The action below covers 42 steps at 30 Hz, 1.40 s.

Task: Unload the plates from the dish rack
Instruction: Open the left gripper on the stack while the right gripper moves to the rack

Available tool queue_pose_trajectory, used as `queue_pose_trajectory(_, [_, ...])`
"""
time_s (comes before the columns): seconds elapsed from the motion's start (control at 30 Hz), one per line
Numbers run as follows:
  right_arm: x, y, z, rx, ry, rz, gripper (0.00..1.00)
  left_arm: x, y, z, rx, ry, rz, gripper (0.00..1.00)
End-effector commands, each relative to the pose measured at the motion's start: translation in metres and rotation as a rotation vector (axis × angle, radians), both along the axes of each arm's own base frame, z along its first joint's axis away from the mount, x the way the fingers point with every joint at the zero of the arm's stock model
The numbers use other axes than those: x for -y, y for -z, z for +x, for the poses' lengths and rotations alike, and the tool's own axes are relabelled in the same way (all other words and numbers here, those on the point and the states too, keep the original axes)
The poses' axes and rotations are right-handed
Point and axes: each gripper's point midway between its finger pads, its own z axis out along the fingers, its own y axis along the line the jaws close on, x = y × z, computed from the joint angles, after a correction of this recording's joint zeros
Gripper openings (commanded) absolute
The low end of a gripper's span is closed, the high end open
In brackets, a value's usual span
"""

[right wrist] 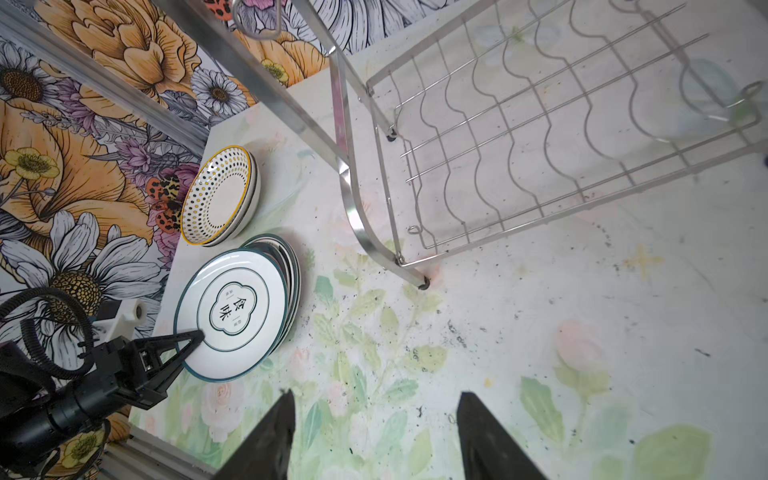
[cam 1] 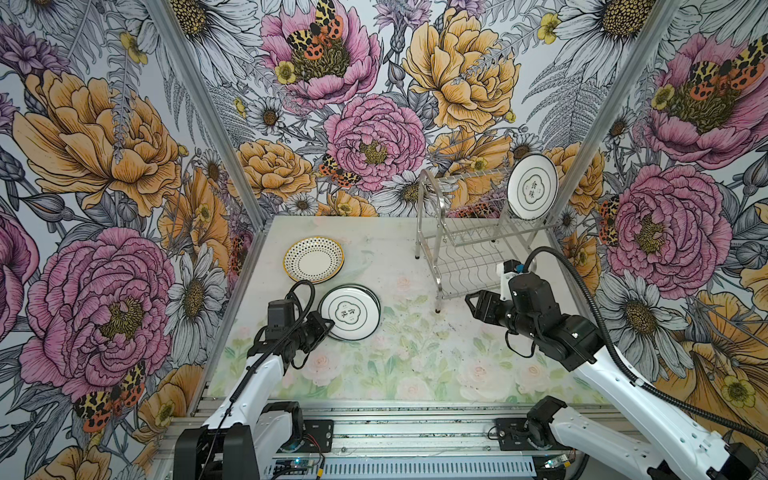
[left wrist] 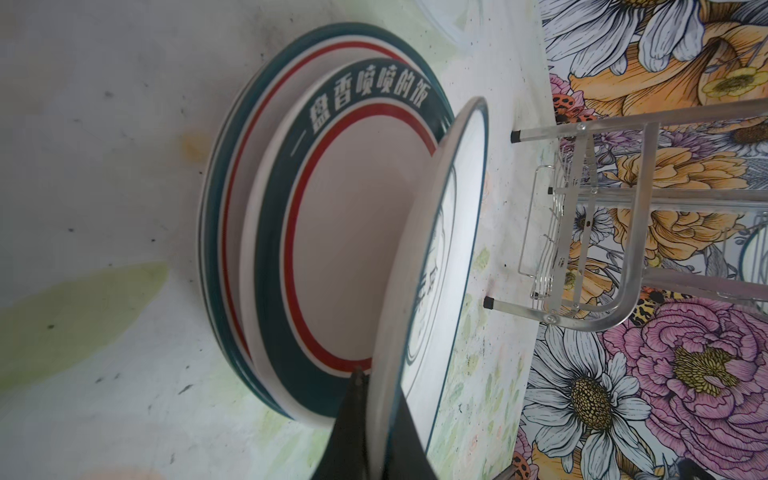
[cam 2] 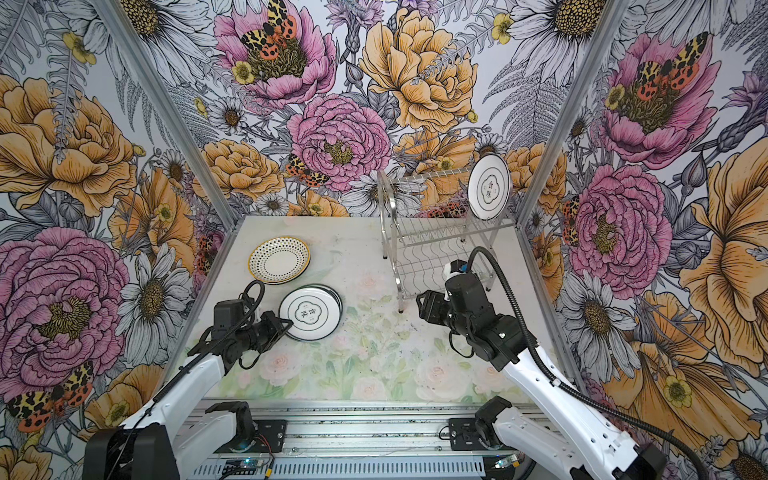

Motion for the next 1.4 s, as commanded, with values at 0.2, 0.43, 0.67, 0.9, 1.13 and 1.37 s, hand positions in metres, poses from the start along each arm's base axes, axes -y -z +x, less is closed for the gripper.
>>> queue_pose_trajectory(0.2, [0.071, -0.066, 0.011, 0.213, 0.239, -0.200, 0.74, -0.012, -0.009, 0.023, 0.050, -0.007, 0.075, 0.00])
queue_pose_trajectory(0.43, [0.107, -0.116, 0.029, 0.319, 0.379, -0.385, 0.75, -0.018, 0.006, 0.023, -0.006, -0.011, 0.118, 0.00])
queue_pose_trajectory(0.67, [0.127, -0.159, 0.047, 0.372, 0.472, -0.491, 0.75, -0.023, 0.013, 0.020, -0.035, -0.019, 0.150, 0.04])
queue_pose_trajectory(0.9, [0.145, -0.183, 0.068, 0.380, 0.513, -0.543, 0.76, -0.024, 0.014, 0.021, -0.044, -0.018, 0.155, 0.15])
queue_pose_trajectory(1.13, [0.155, -0.194, 0.104, 0.361, 0.499, -0.502, 0.76, -0.025, 0.016, 0.017, -0.054, -0.025, 0.163, 0.24])
queue_pose_trajectory(1.37, [0.164, -0.203, 0.139, 0.360, 0.483, -0.430, 0.76, -0.030, 0.016, 0.013, -0.066, -0.044, 0.184, 0.50])
